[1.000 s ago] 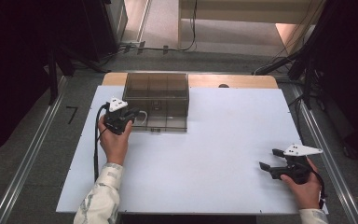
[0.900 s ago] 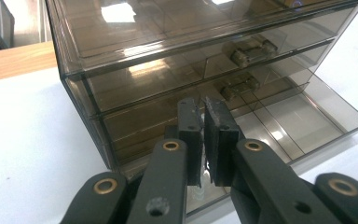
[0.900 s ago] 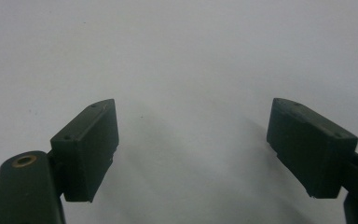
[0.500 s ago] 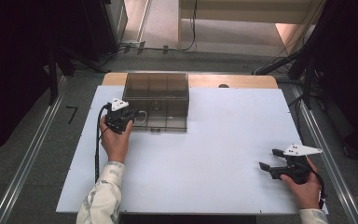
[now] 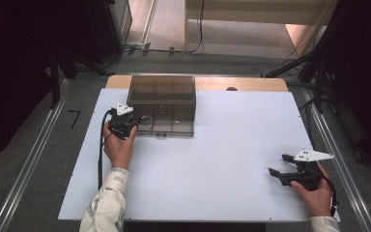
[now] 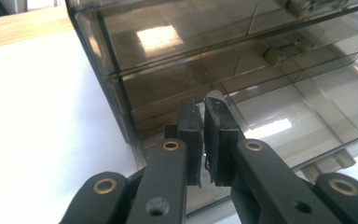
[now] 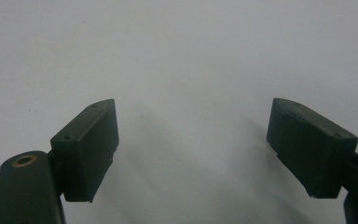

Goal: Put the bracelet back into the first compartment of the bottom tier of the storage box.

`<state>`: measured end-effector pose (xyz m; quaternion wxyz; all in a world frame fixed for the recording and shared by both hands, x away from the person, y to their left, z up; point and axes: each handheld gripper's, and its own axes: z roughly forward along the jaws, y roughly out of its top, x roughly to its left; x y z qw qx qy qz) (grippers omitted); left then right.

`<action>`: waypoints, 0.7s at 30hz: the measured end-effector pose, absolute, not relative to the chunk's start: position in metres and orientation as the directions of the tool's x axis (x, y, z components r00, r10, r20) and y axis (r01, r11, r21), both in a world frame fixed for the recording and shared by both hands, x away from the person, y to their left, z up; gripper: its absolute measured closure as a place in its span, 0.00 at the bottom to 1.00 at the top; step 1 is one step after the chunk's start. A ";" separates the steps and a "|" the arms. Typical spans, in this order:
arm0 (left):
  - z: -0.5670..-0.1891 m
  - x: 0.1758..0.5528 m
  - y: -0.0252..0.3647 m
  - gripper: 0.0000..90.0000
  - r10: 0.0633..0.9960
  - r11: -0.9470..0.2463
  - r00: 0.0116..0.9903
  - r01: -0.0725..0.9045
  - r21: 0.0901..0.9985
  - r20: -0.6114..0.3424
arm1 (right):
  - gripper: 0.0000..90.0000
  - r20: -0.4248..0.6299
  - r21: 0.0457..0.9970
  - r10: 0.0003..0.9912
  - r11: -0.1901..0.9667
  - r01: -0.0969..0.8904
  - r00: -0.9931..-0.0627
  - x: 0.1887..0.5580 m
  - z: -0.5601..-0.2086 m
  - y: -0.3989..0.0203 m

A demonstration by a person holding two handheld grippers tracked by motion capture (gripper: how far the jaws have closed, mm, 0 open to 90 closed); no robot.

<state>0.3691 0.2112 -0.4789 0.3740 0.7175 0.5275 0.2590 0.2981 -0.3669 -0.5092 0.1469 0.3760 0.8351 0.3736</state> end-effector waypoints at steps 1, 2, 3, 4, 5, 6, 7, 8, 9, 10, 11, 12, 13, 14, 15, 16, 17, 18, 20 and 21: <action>-0.480 0.369 0.212 0.96 0.951 -0.163 0.309 0.566 0.808 -0.024 | 0.17 0.036 0.734 0.738 0.438 0.518 -0.674 0.298 -0.509 -0.367; -0.480 0.369 0.213 0.96 0.952 -0.161 0.304 0.566 0.809 -0.024 | 0.17 0.035 0.734 0.737 0.439 0.518 -0.675 0.298 -0.509 -0.367; -0.482 0.369 0.214 0.96 0.953 -0.161 0.302 0.569 0.806 -0.023 | 0.17 0.034 0.734 0.737 0.439 0.517 -0.675 0.298 -0.509 -0.367; -0.483 0.369 0.214 0.96 0.954 -0.154 0.298 0.574 0.804 -0.029 | 0.17 0.035 0.734 0.737 0.439 0.518 -0.674 0.298 -0.509 -0.367; -0.484 0.369 0.215 0.96 0.955 -0.157 0.296 0.577 0.801 -0.027 | 0.17 0.034 0.734 0.738 0.439 0.518 -0.674 0.298 -0.509 -0.367; -0.486 0.369 0.217 0.96 0.955 -0.157 0.295 0.581 0.799 -0.027 | 0.17 0.034 0.734 0.737 0.439 0.517 -0.674 0.298 -0.509 -0.367; -0.487 0.369 0.217 0.96 0.956 -0.150 0.290 0.584 0.798 -0.033 | 0.17 0.034 0.734 0.737 0.440 0.517 -0.675 0.298 -0.509 -0.367; -0.488 0.369 0.219 0.96 0.957 -0.150 0.290 0.586 0.796 -0.033 | 0.17 0.033 0.734 0.737 0.440 0.517 -0.675 0.298 -0.509 -0.367; -0.489 0.369 0.219 0.96 0.958 -0.145 0.285 0.588 0.796 -0.036 | 0.17 0.034 0.734 0.737 0.440 0.517 -0.675 0.298 -0.509 -0.367; -0.489 0.368 0.220 0.96 0.958 -0.148 0.285 0.591 0.793 -0.034 | 0.17 0.034 0.734 0.737 0.440 0.517 -0.675 0.298 -0.509 -0.367; -0.489 0.368 0.220 0.96 0.957 -0.148 0.287 0.592 0.792 -0.035 | 0.17 0.033 0.734 0.738 0.439 0.518 -0.674 0.298 -0.509 -0.367; -0.490 0.369 0.220 0.96 0.957 -0.147 0.287 0.591 0.793 -0.036 | 0.17 0.033 0.734 0.738 0.440 0.518 -0.674 0.298 -0.509 -0.367; -0.490 0.369 0.220 0.96 0.958 -0.147 0.285 0.592 0.792 -0.035 | 0.17 0.033 0.733 0.738 0.440 0.518 -0.674 0.298 -0.509 -0.367; -0.490 0.369 0.220 0.96 0.958 -0.146 0.285 0.592 0.792 -0.036 | 0.17 0.033 0.733 0.738 0.441 0.518 -0.674 0.298 -0.509 -0.366; -0.491 0.369 0.219 0.96 0.957 -0.144 0.286 0.594 0.792 -0.040 | 0.17 0.033 0.733 0.738 0.441 0.519 -0.674 0.298 -0.509 -0.366; -0.491 0.369 0.219 0.96 0.957 -0.149 0.288 0.595 0.790 -0.036 | 0.17 0.033 0.733 0.738 0.441 0.518 -0.674 0.298 -0.509 -0.366; -0.491 0.369 0.219 0.96 0.958 -0.148 0.285 0.594 0.791 -0.035 | 0.17 0.032 0.733 0.738 0.441 0.518 -0.674 0.298 -0.509 -0.366; -0.492 0.370 0.219 0.96 0.957 -0.149 0.287 0.595 0.790 -0.036 | 0.17 0.032 0.733 0.738 0.441 0.518 -0.674 0.298 -0.509 -0.366; -0.492 0.370 0.219 0.96 0.957 -0.149 0.287 0.599 0.787 -0.037 | 0.17 0.032 0.733 0.738 0.441 0.518 -0.674 0.298 -0.509 -0.366; -0.492 0.370 0.219 0.96 0.957 -0.150 0.287 0.601 0.785 -0.037 | 0.17 0.033 0.733 0.738 0.441 0.518 -0.675 0.298 -0.509 -0.366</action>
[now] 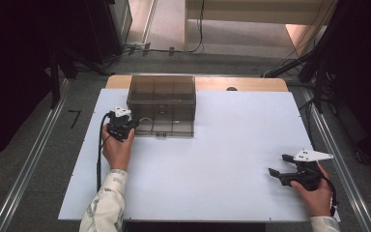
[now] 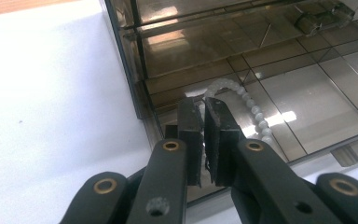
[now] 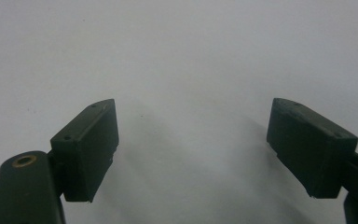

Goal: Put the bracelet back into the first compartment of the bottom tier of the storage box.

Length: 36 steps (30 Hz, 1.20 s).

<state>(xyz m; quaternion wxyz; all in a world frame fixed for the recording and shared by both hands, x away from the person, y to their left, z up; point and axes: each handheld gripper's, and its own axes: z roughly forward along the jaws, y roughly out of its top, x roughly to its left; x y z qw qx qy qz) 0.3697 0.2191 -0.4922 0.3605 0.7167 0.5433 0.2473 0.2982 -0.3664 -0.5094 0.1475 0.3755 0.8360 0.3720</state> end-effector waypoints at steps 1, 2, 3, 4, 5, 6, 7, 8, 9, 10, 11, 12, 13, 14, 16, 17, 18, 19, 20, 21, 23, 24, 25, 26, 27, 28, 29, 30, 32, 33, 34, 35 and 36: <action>-0.493 0.370 0.219 0.96 0.957 -0.147 0.286 0.600 0.786 -0.039 | 0.17 0.033 0.733 0.738 0.441 0.518 -0.674 0.298 -0.509 -0.366; -0.493 0.370 0.219 0.96 0.958 -0.149 0.286 0.602 0.785 -0.037 | 0.17 0.033 0.733 0.737 0.441 0.518 -0.675 0.298 -0.509 -0.366; -0.493 0.370 0.219 0.96 0.958 -0.149 0.285 0.602 0.784 -0.037 | 0.17 0.033 0.733 0.737 0.441 0.518 -0.675 0.298 -0.509 -0.366; -0.493 0.370 0.219 0.96 0.958 -0.153 0.285 0.605 0.781 -0.034 | 0.17 0.033 0.733 0.737 0.441 0.518 -0.675 0.298 -0.509 -0.366; -0.494 0.370 0.219 0.96 0.958 -0.152 0.284 0.606 0.781 -0.033 | 0.17 0.033 0.733 0.737 0.441 0.518 -0.675 0.298 -0.509 -0.366; -0.494 0.370 0.219 0.96 0.958 -0.149 0.283 0.606 0.782 -0.036 | 0.17 0.033 0.733 0.738 0.441 0.518 -0.675 0.298 -0.509 -0.366; -0.494 0.370 0.219 0.96 0.959 -0.147 0.281 0.606 0.782 -0.038 | 0.17 0.033 0.733 0.738 0.441 0.518 -0.674 0.298 -0.509 -0.366; -0.494 0.370 0.219 0.96 0.959 -0.147 0.281 0.607 0.781 -0.037 | 0.17 0.033 0.733 0.738 0.441 0.518 -0.674 0.298 -0.509 -0.366; -0.494 0.370 0.219 0.96 0.959 -0.147 0.280 0.607 0.781 -0.037 | 0.17 0.033 0.733 0.738 0.441 0.518 -0.674 0.298 -0.509 -0.366; -0.494 0.370 0.219 0.96 0.960 -0.146 0.279 0.607 0.781 -0.037 | 0.17 0.033 0.733 0.738 0.441 0.518 -0.674 0.298 -0.509 -0.366; -0.494 0.370 0.220 0.96 0.960 -0.144 0.278 0.607 0.782 -0.039 | 0.17 0.033 0.733 0.738 0.441 0.518 -0.674 0.298 -0.509 -0.366; -0.494 0.370 0.220 0.94 0.959 -0.141 0.279 0.606 0.783 -0.043 | 0.17 0.033 0.733 0.738 0.441 0.518 -0.674 0.298 -0.509 -0.366; -0.494 0.370 0.219 0.93 0.959 -0.145 0.280 0.605 0.783 -0.040 | 0.17 0.033 0.733 0.738 0.441 0.518 -0.674 0.298 -0.509 -0.366; -0.494 0.370 0.219 0.93 0.960 -0.152 0.279 0.605 0.782 -0.030 | 0.17 0.033 0.733 0.738 0.441 0.519 -0.674 0.298 -0.509 -0.366; -0.494 0.370 0.219 0.94 0.959 -0.149 0.281 0.604 0.783 -0.035 | 0.17 0.032 0.733 0.738 0.441 0.518 -0.674 0.298 -0.509 -0.366; -0.494 0.370 0.219 0.94 0.960 -0.147 0.279 0.604 0.783 -0.035 | 0.17 0.032 0.733 0.738 0.441 0.518 -0.674 0.298 -0.509 -0.366; -0.494 0.370 0.219 0.93 0.960 -0.146 0.279 0.604 0.784 -0.037 | 0.17 0.032 0.733 0.738 0.441 0.518 -0.674 0.298 -0.509 -0.366; -0.493 0.370 0.219 0.93 0.959 -0.143 0.279 0.602 0.786 -0.040 | 0.17 0.032 0.733 0.738 0.441 0.518 -0.674 0.298 -0.509 -0.366; -0.493 0.369 0.219 0.92 0.960 -0.142 0.279 0.599 0.788 -0.039 | 0.17 0.032 0.733 0.738 0.441 0.518 -0.674 0.298 -0.509 -0.366; -0.493 0.369 0.219 0.91 0.960 -0.143 0.278 0.596 0.790 -0.036 | 0.17 0.033 0.733 0.738 0.441 0.518 -0.674 0.298 -0.509 -0.366; -0.492 0.368 0.218 0.85 0.958 -0.143 0.284 0.589 0.795 -0.038 | 0.17 0.032 0.732 0.738 0.442 0.518 -0.674 0.298 -0.509 -0.366; -0.491 0.368 0.217 0.81 0.958 -0.140 0.284 0.583 0.800 -0.039 | 0.17 0.032 0.732 0.738 0.442 0.518 -0.674 0.298 -0.510 -0.366; -0.490 0.367 0.216 0.76 0.957 -0.136 0.286 0.576 0.806 -0.042 | 0.17 0.032 0.732 0.738 0.442 0.519 -0.674 0.298 -0.510 -0.366; -0.489 0.367 0.216 0.72 0.955 -0.135 0.292 0.572 0.809 -0.047 | 0.17 0.032 0.732 0.737 0.442 0.518 -0.675 0.298 -0.510 -0.366; -0.488 0.366 0.215 0.68 0.954 -0.139 0.296 0.572 0.809 -0.045 | 0.17 0.032 0.732 0.737 0.443 0.519 -0.675 0.298 -0.510 -0.366; -0.488 0.365 0.215 0.67 0.954 -0.144 0.298 0.569 0.810 -0.040 | 0.17 0.032 0.731 0.739 0.442 0.520 -0.673 0.298 -0.510 -0.366; -0.487 0.365 0.215 0.67 0.952 -0.142 0.303 0.564 0.813 -0.044 | 0.17 0.031 0.731 0.738 0.443 0.519 -0.674 0.299 -0.510 -0.366; -0.487 0.365 0.215 0.67 0.952 -0.142 0.303 0.564 0.813 -0.044 | 0.17 0.032 0.731 0.738 0.443 0.520 -0.674 0.298 -0.510 -0.366; -0.488 0.362 0.215 0.67 0.949 -0.130 0.309 0.559 0.819 -0.060 | 0.17 0.032 0.731 0.738 0.443 0.520 -0.674 0.298 -0.510 -0.366; -0.487 0.361 0.215 0.67 0.948 -0.133 0.312 0.560 0.818 -0.059 | 0.17 0.032 0.731 0.738 0.443 0.520 -0.674 0.299 -0.510 -0.366; -0.487 0.359 0.215 0.67 0.947 -0.134 0.315 0.556 0.820 -0.058 | 0.17 0.031 0.730 0.738 0.444 0.519 -0.674 0.299 -0.510 -0.366; -0.487 0.358 0.215 0.67 0.948 -0.133 0.315 0.548 0.826 -0.056 | 0.17 0.031 0.730 0.738 0.444 0.520 -0.674 0.299 -0.510 -0.366; -0.487 0.357 0.216 0.67 0.947 -0.133 0.316 0.547 0.827 -0.057 | 0.17 0.031 0.730 0.737 0.445 0.519 -0.675 0.299 -0.510 -0.366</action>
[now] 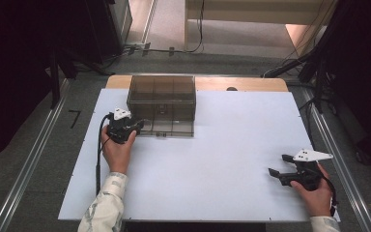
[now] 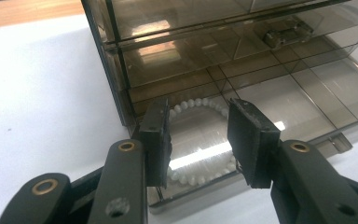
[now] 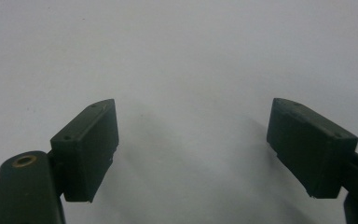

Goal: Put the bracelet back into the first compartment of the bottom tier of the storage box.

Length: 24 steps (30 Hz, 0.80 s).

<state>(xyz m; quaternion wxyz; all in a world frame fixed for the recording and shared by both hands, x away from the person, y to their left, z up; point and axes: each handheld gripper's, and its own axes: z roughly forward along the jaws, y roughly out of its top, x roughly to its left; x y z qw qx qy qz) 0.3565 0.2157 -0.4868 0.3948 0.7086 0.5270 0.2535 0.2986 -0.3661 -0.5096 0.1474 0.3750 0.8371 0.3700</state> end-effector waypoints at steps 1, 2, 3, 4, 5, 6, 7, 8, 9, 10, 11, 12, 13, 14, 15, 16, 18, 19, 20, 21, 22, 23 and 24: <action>-0.487 0.355 0.216 0.67 0.947 -0.128 0.316 0.543 0.830 -0.061 | 0.17 0.031 0.729 0.737 0.445 0.520 -0.675 0.299 -0.510 -0.366; -0.486 0.354 0.216 0.67 0.947 -0.129 0.317 0.540 0.832 -0.059 | 0.17 0.031 0.729 0.738 0.445 0.521 -0.674 0.299 -0.510 -0.366; -0.486 0.353 0.217 0.66 0.946 -0.128 0.319 0.537 0.834 -0.060 | 0.17 0.031 0.728 0.738 0.445 0.521 -0.674 0.299 -0.510 -0.366; -0.485 0.351 0.218 0.66 0.945 -0.127 0.322 0.534 0.836 -0.062 | 0.17 0.031 0.729 0.738 0.445 0.521 -0.674 0.299 -0.510 -0.366; -0.485 0.350 0.218 0.64 0.944 -0.123 0.323 0.532 0.838 -0.066 | 0.17 0.031 0.728 0.738 0.445 0.521 -0.674 0.299 -0.510 -0.366; -0.485 0.349 0.218 0.61 0.944 -0.117 0.322 0.530 0.840 -0.072 | 0.17 0.031 0.727 0.738 0.446 0.522 -0.674 0.299 -0.510 -0.366; -0.485 0.348 0.218 0.59 0.944 -0.116 0.322 0.530 0.840 -0.073 | 0.17 0.030 0.727 0.738 0.447 0.521 -0.674 0.299 -0.510 -0.366; -0.484 0.347 0.218 0.57 0.944 -0.118 0.322 0.531 0.839 -0.072 | 0.17 0.030 0.726 0.738 0.447 0.522 -0.674 0.299 -0.510 -0.366; -0.484 0.346 0.218 0.56 0.943 -0.119 0.325 0.530 0.839 -0.072 | 0.17 0.030 0.726 0.738 0.448 0.522 -0.674 0.299 -0.510 -0.366; -0.484 0.345 0.218 0.55 0.941 -0.122 0.331 0.531 0.838 -0.073 | 0.17 0.030 0.726 0.738 0.448 0.523 -0.674 0.299 -0.510 -0.366; -0.483 0.344 0.217 0.54 0.941 -0.124 0.332 0.533 0.837 -0.072 | 0.17 0.030 0.726 0.738 0.448 0.523 -0.674 0.299 -0.510 -0.366; -0.483 0.342 0.217 0.52 0.939 -0.124 0.336 0.532 0.838 -0.075 | 0.17 0.030 0.726 0.738 0.448 0.522 -0.674 0.299 -0.510 -0.366; -0.482 0.341 0.217 0.51 0.937 -0.122 0.340 0.526 0.842 -0.077 | 0.17 0.029 0.725 0.738 0.448 0.522 -0.674 0.299 -0.510 -0.366; -0.482 0.340 0.216 0.51 0.936 -0.122 0.344 0.520 0.845 -0.076 | 0.17 0.029 0.725 0.738 0.449 0.522 -0.674 0.299 -0.510 -0.366; -0.481 0.338 0.216 0.51 0.936 -0.123 0.345 0.515 0.848 -0.073 | 0.17 0.029 0.725 0.738 0.448 0.523 -0.674 0.299 -0.510 -0.366; -0.480 0.336 0.216 0.50 0.934 -0.122 0.349 0.510 0.851 -0.075 | 0.17 0.029 0.726 0.738 0.448 0.522 -0.674 0.299 -0.510 -0.366; -0.480 0.333 0.215 0.47 0.932 -0.126 0.354 0.503 0.855 -0.071 | 0.17 0.028 0.726 0.738 0.449 0.522 -0.674 0.299 -0.510 -0.365; -0.479 0.332 0.215 0.44 0.933 -0.131 0.354 0.497 0.858 -0.063 | 0.17 0.028 0.725 0.738 0.449 0.522 -0.674 0.299 -0.510 -0.365; -0.479 0.330 0.215 0.44 0.933 -0.131 0.355 0.490 0.862 -0.059 | 0.17 0.029 0.725 0.738 0.449 0.522 -0.674 0.299 -0.510 -0.365; -0.479 0.329 0.215 0.43 0.932 -0.133 0.357 0.487 0.863 -0.057 | 0.17 0.028 0.725 0.738 0.449 0.522 -0.674 0.299 -0.510 -0.365; -0.479 0.328 0.214 0.42 0.932 -0.133 0.357 0.485 0.864 -0.057 | 0.17 0.028 0.725 0.738 0.449 0.522 -0.674 0.299 -0.510 -0.365; -0.480 0.327 0.214 0.40 0.932 -0.135 0.358 0.484 0.865 -0.055 | 0.17 0.028 0.725 0.738 0.449 0.522 -0.674 0.299 -0.510 -0.365; -0.480 0.326 0.214 0.40 0.931 -0.136 0.360 0.485 0.864 -0.055 | 0.17 0.027 0.726 0.737 0.450 0.521 -0.675 0.299 -0.510 -0.365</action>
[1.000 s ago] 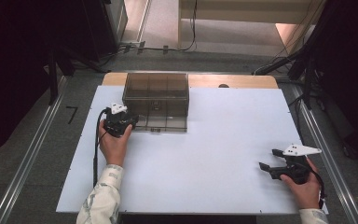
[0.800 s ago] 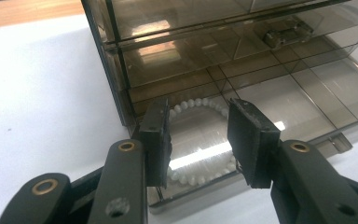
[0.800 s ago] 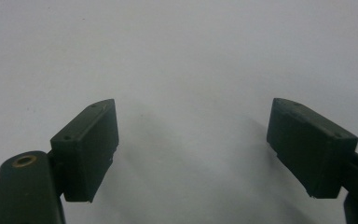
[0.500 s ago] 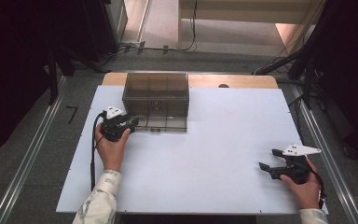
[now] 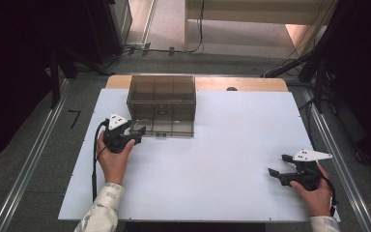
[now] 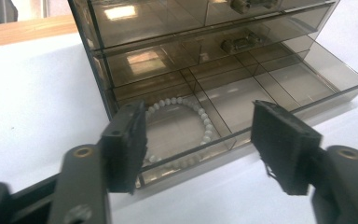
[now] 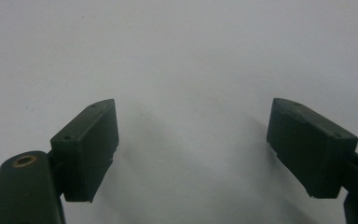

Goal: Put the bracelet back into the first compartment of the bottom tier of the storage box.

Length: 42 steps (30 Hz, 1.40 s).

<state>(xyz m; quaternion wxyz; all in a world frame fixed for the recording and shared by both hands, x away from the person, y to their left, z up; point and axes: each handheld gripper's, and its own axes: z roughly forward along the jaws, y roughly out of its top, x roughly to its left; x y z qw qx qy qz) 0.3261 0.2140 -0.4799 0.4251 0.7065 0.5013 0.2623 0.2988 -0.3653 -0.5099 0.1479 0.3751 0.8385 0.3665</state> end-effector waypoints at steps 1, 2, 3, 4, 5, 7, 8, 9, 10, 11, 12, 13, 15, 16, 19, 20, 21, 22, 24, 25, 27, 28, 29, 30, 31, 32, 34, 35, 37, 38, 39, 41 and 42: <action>-0.480 0.325 0.214 0.39 0.931 -0.142 0.361 0.488 0.861 -0.051 | 0.17 0.027 0.725 0.737 0.450 0.521 -0.675 0.299 -0.510 -0.365; -0.480 0.325 0.214 0.37 0.931 -0.141 0.361 0.487 0.862 -0.051 | 0.17 0.027 0.725 0.737 0.450 0.521 -0.675 0.299 -0.510 -0.365; -0.481 0.323 0.214 0.37 0.930 -0.138 0.363 0.484 0.864 -0.055 | 0.17 0.027 0.726 0.737 0.450 0.521 -0.675 0.299 -0.510 -0.365; -0.481 0.322 0.215 0.37 0.930 -0.133 0.362 0.482 0.866 -0.058 | 0.17 0.027 0.725 0.738 0.449 0.521 -0.674 0.299 -0.510 -0.365; -0.481 0.321 0.215 0.36 0.930 -0.133 0.363 0.480 0.867 -0.059 | 0.17 0.028 0.725 0.738 0.449 0.522 -0.674 0.299 -0.510 -0.365; -0.481 0.317 0.216 0.35 0.930 -0.131 0.364 0.472 0.872 -0.058 | 0.17 0.027 0.725 0.737 0.450 0.521 -0.675 0.299 -0.510 -0.365; -0.481 0.315 0.216 0.35 0.930 -0.135 0.364 0.465 0.875 -0.050 | 0.17 0.027 0.725 0.737 0.450 0.521 -0.675 0.299 -0.510 -0.365; -0.481 0.313 0.216 0.34 0.929 -0.135 0.367 0.459 0.878 -0.049 | 0.17 0.027 0.725 0.738 0.450 0.521 -0.675 0.299 -0.510 -0.365; -0.481 0.312 0.217 0.34 0.929 -0.134 0.367 0.455 0.880 -0.048 | 0.17 0.027 0.725 0.737 0.451 0.520 -0.675 0.299 -0.510 -0.365; -0.481 0.310 0.217 0.34 0.928 -0.135 0.370 0.455 0.880 -0.049 | 0.17 0.026 0.726 0.737 0.451 0.520 -0.676 0.299 -0.510 -0.365; -0.481 0.309 0.217 0.32 0.927 -0.141 0.372 0.456 0.879 -0.045 | 0.17 0.025 0.724 0.737 0.453 0.520 -0.676 0.299 -0.510 -0.365; -0.481 0.308 0.217 0.32 0.927 -0.140 0.373 0.455 0.880 -0.046 | 0.17 0.025 0.724 0.737 0.453 0.521 -0.676 0.299 -0.510 -0.365; -0.481 0.305 0.218 0.31 0.924 -0.133 0.379 0.452 0.882 -0.055 | 0.17 0.026 0.723 0.737 0.453 0.521 -0.675 0.299 -0.510 -0.365; -0.482 0.304 0.219 0.31 0.924 -0.132 0.377 0.453 0.882 -0.056 | 0.17 0.025 0.723 0.736 0.453 0.521 -0.676 0.299 -0.510 -0.365; -0.484 0.301 0.220 0.30 0.923 -0.134 0.381 0.456 0.880 -0.057 | 0.17 0.023 0.723 0.737 0.454 0.520 -0.676 0.299 -0.510 -0.365; -0.485 0.299 0.221 0.28 0.924 -0.137 0.378 0.459 0.878 -0.053 | 0.17 0.023 0.723 0.737 0.454 0.520 -0.676 0.299 -0.510 -0.365; -0.486 0.298 0.222 0.27 0.925 -0.138 0.378 0.458 0.878 -0.052 | 0.17 0.023 0.723 0.737 0.455 0.520 -0.676 0.299 -0.510 -0.365; -0.487 0.297 0.222 0.26 0.926 -0.141 0.375 0.463 0.875 -0.050 | 0.17 0.023 0.723 0.737 0.455 0.520 -0.676 0.299 -0.510 -0.365; -0.487 0.296 0.224 0.21 0.922 -0.136 0.381 0.468 0.873 -0.061 | 0.17 0.022 0.723 0.736 0.456 0.520 -0.676 0.299 -0.510 -0.365; -0.487 0.295 0.224 0.20 0.923 -0.132 0.380 0.461 0.878 -0.060 | 0.17 0.022 0.722 0.736 0.456 0.520 -0.676 0.299 -0.510 -0.365; -0.487 0.293 0.225 0.20 0.923 -0.128 0.380 0.454 0.882 -0.062 | 0.17 0.023 0.722 0.736 0.456 0.520 -0.677 0.299 -0.510 -0.365; -0.487 0.292 0.225 0.18 0.923 -0.127 0.380 0.458 0.880 -0.065 | 0.17 0.022 0.722 0.736 0.456 0.520 -0.676 0.299 -0.510 -0.365; -0.488 0.291 0.226 0.16 0.924 -0.125 0.377 0.458 0.880 -0.064 | 0.17 0.021 0.723 0.737 0.456 0.519 -0.676 0.299 -0.510 -0.365; -0.489 0.289 0.227 0.15 0.923 -0.125 0.379 0.452 0.883 -0.063 | 0.17 0.022 0.722 0.737 0.456 0.520 -0.676 0.298 -0.510 -0.365; -0.490 0.287 0.228 0.15 0.923 -0.128 0.379 0.451 0.883 -0.059 | 0.17 0.023 0.722 0.737 0.455 0.521 -0.675 0.298 -0.510 -0.365; -0.492 0.285 0.229 0.15 0.923 -0.135 0.381 0.454 0.881 -0.054 | 0.17 0.022 0.722 0.737 0.456 0.520 -0.676 0.298 -0.510 -0.365; -0.495 0.280 0.231 0.12 0.923 -0.137 0.382 0.451 0.882 -0.052 | 0.17 0.021 0.723 0.735 0.457 0.518 -0.677 0.298 -0.510 -0.365; -0.496 0.277 0.233 0.12 0.921 -0.139 0.385 0.451 0.882 -0.052 | 0.17 0.020 0.723 0.735 0.457 0.517 -0.678 0.298 -0.510 -0.365; -0.495 0.273 0.235 0.09 0.922 -0.167 0.385 0.462 0.871 -0.027 | 0.17 0.021 0.722 0.736 0.457 0.519 -0.677 0.298 -0.510 -0.365; -0.495 0.269 0.237 0.08 0.923 -0.163 0.383 0.450 0.878 -0.025 | 0.17 0.020 0.722 0.736 0.457 0.519 -0.676 0.298 -0.510 -0.365; -0.496 0.265 0.239 0.09 0.922 -0.157 0.386 0.431 0.888 -0.024 | 0.17 0.020 0.722 0.737 0.457 0.519 -0.676 0.298 -0.510 -0.364; -0.498 0.260 0.243 0.12 0.926 -0.157 0.377 0.435 0.887 -0.021 | 0.17 0.020 0.722 0.737 0.457 0.519 -0.676 0.298 -0.510 -0.364; -0.499 0.258 0.245 0.11 0.927 -0.160 0.374 0.439 0.884 -0.018 | 0.17 0.019 0.722 0.737 0.458 0.519 -0.676 0.298 -0.510 -0.364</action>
